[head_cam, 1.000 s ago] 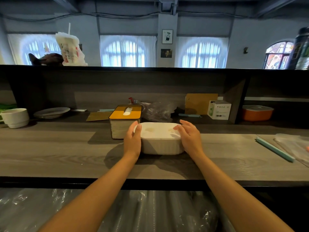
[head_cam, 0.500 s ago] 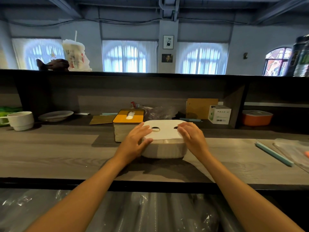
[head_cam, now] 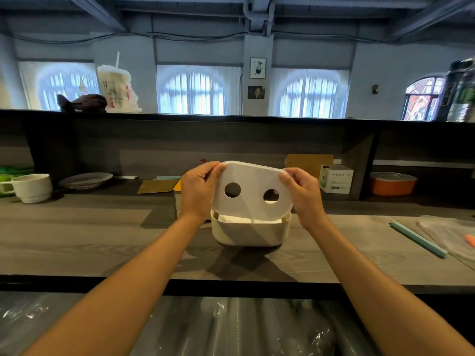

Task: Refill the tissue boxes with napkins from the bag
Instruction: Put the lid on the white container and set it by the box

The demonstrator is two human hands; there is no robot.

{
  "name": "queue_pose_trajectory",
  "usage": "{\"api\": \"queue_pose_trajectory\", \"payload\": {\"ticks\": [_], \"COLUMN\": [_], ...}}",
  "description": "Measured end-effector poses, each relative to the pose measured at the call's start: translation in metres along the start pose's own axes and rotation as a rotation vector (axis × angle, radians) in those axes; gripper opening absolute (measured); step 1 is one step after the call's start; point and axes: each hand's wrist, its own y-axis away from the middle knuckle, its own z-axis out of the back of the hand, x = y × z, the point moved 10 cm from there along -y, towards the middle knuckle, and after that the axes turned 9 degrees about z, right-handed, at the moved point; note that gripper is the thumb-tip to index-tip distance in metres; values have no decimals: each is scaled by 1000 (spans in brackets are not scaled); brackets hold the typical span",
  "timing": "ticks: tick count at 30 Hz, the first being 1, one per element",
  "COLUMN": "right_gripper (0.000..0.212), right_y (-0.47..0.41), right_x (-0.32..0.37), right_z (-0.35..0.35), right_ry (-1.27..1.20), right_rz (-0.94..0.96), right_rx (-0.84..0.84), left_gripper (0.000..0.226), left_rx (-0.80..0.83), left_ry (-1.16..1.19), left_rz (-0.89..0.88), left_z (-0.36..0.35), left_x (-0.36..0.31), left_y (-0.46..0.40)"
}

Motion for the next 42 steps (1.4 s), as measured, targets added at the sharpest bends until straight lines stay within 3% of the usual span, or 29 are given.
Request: {"api": "queue_pose_trajectory", "payload": {"ticks": [5,9,14,18,24,30,37,42], "right_gripper": [10,15,21,18,15,17,24,42], "right_y": [-9,-2,15,14,11,36,38,48], "right_x": [8,2,-1,4,15,-40,-39,-40], "right_z": [17,12,13,14,6,-5,-12,-20], "right_ry": [-10,180,189,156,327,315,387,422], "right_rz": [89,179,265,265,423,96,36,-27], "right_rx": [-50,108,120,84,59,288,491,672], "left_gripper": [33,26,25,22,22,21,30,48], "left_rx": [114,158,173,157,176,359,399,569], "left_ry": [-175,-228,-311,-285,-312,-358,-345,-404], "left_rz": [-33,-131,-365,-335,-271,-79,-87,-38], "left_z": [-2,-1,-3,-2,-9,-20,-20,-33], "left_x": [6,14,9,6,13,61,62,68], "left_y": [-4,11,35,34,22,43,43,50]}}
